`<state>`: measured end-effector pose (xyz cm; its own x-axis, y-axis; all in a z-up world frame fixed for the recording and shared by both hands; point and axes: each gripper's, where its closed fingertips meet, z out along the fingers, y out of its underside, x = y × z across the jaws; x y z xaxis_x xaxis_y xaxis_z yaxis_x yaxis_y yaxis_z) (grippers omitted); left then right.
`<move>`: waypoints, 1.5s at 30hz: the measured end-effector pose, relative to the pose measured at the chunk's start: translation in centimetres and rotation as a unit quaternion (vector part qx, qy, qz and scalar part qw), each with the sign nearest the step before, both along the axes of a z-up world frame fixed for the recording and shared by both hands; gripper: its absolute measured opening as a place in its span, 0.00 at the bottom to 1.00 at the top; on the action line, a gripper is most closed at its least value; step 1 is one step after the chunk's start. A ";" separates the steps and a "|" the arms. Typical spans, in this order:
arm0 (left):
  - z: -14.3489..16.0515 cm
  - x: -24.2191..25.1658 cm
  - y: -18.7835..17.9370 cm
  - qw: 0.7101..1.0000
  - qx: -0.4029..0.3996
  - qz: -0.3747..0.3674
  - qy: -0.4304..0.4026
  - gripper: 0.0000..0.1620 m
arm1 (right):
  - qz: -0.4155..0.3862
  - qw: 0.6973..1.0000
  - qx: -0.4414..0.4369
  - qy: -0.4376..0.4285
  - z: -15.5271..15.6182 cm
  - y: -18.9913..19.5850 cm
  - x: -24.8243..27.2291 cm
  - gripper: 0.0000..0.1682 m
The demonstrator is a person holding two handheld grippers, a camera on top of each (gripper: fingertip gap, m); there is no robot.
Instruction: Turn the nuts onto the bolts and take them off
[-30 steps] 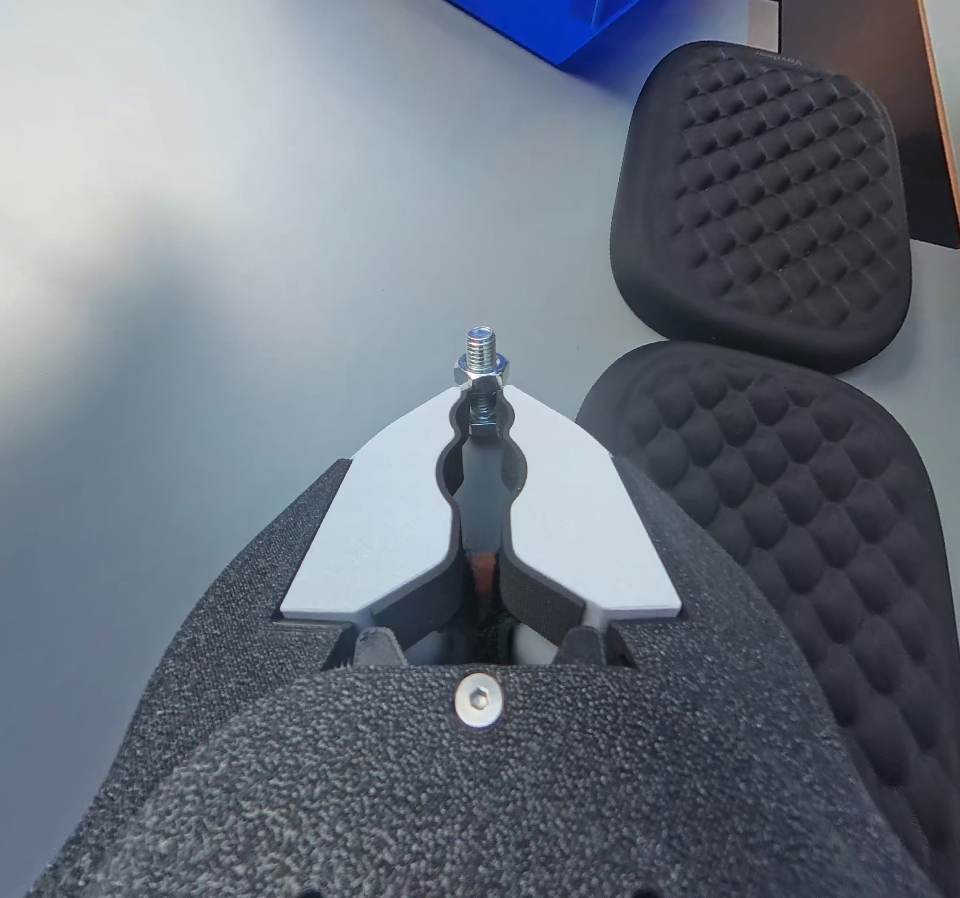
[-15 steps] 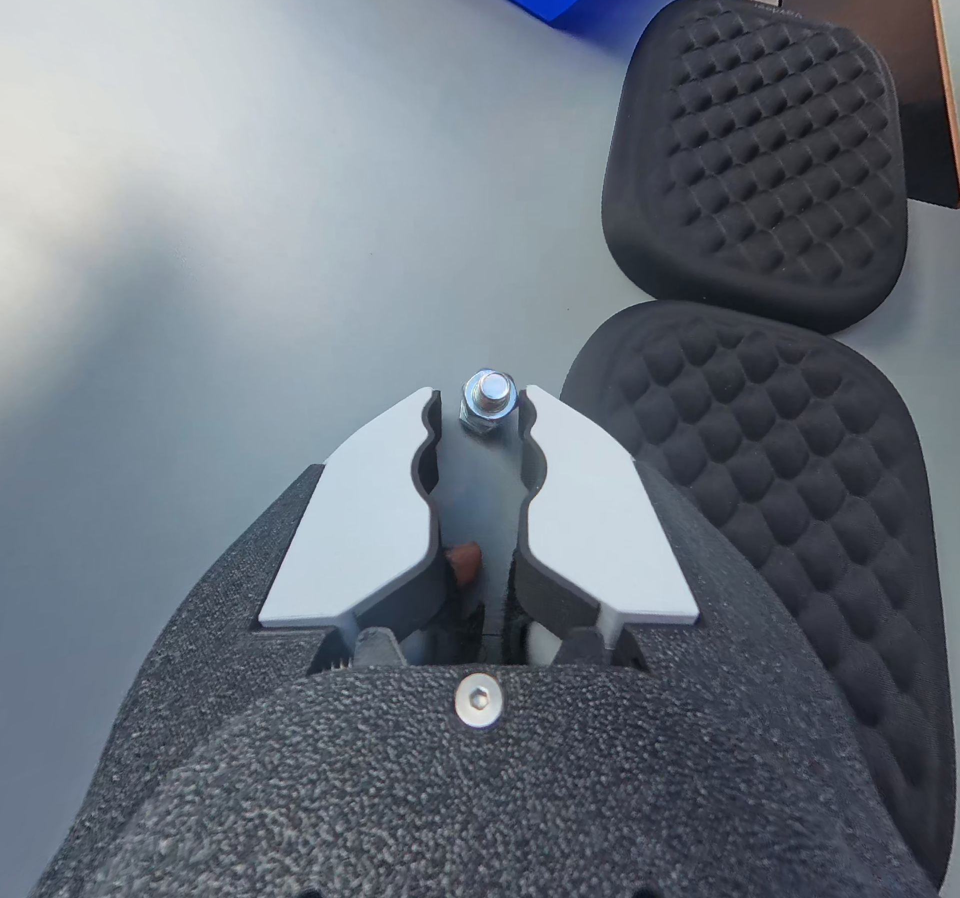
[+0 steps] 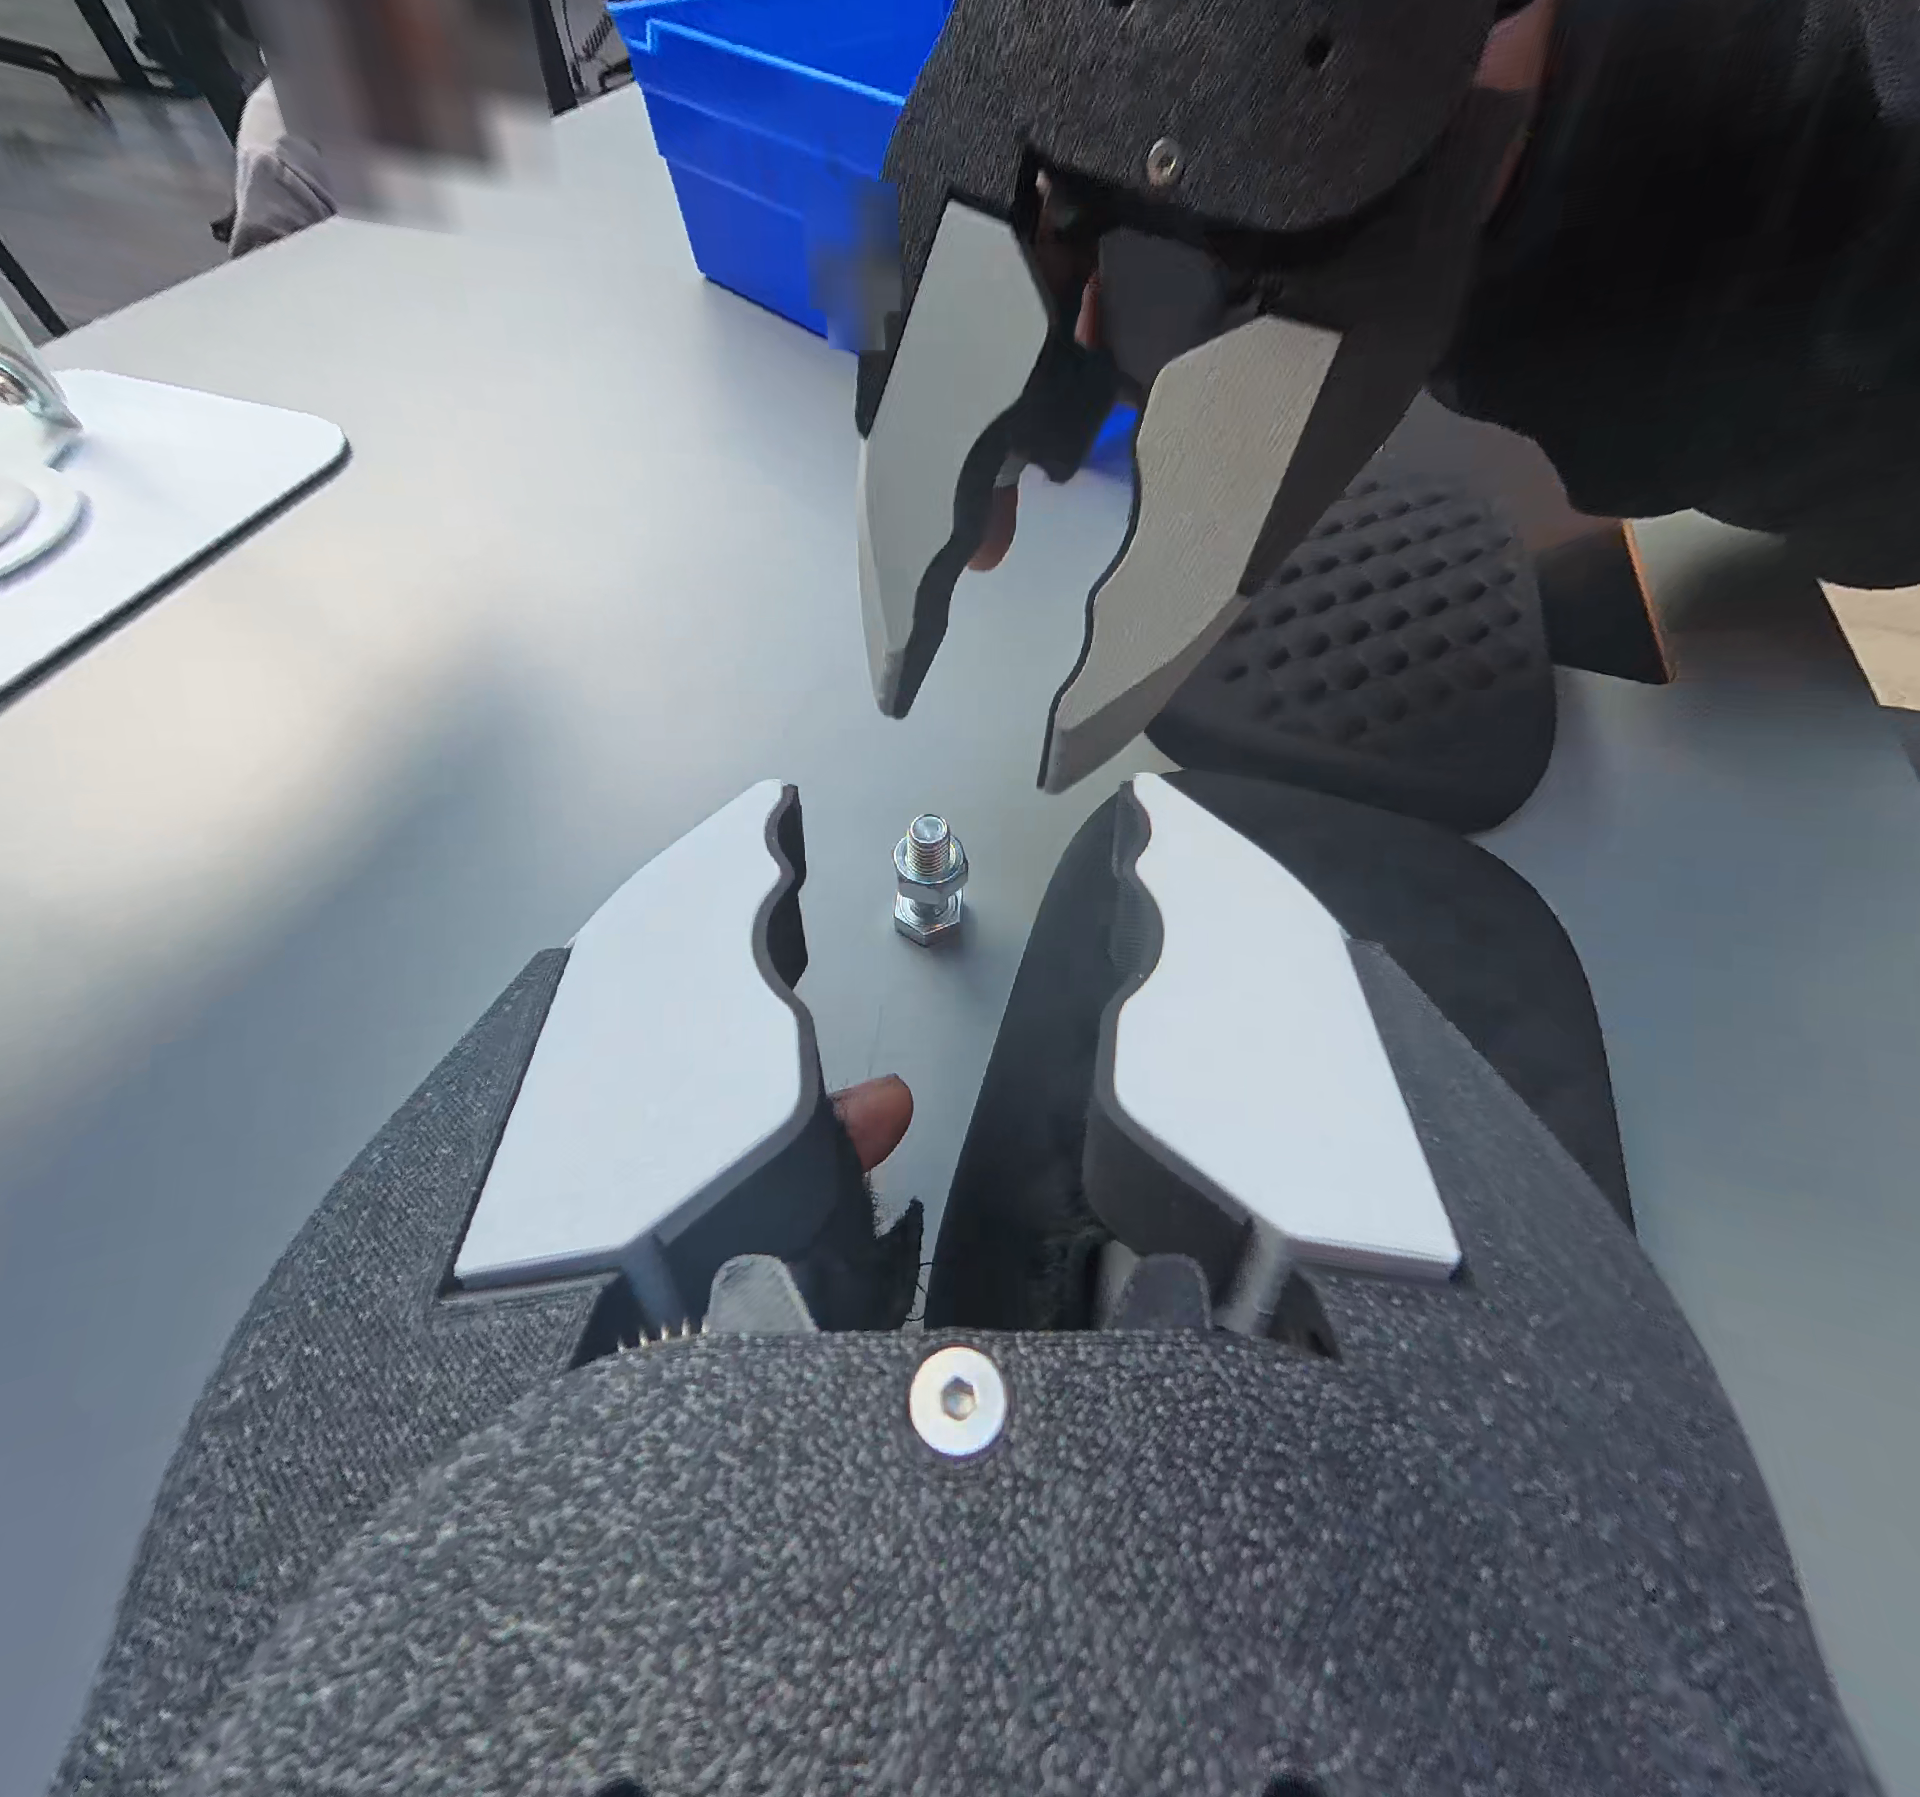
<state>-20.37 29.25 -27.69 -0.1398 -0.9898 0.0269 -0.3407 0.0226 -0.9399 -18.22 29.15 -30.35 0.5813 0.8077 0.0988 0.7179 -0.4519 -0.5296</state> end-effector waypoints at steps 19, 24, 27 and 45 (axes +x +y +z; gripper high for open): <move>1.0 0.8 -0.2 0.998 0.016 0.014 -0.051 0.39 | 0.000 0.998 0.017 0.058 4.2 -0.3 -1.0 0.10; 4.0 1.7 -2.6 0.990 0.024 0.005 -0.138 0.38 | 0.035 0.996 0.029 0.081 8.9 -2.8 -2.0 0.10; 5.1 2.2 -4.7 0.984 -0.021 -0.023 -0.177 0.36 | 0.048 0.995 0.032 0.077 10.1 -3.9 -2.2 0.10; 3.8 2.9 -7.0 0.986 -0.006 -0.060 -0.153 0.29 | 0.069 0.996 0.000 0.059 9.3 -6.4 -2.7 0.10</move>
<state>-17.47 22.24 -23.85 -0.2595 -0.9655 -0.0237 -0.0372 0.0345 -0.9987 -20.87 22.71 -21.09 0.4729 0.8804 0.0356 0.7055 -0.3541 -0.6140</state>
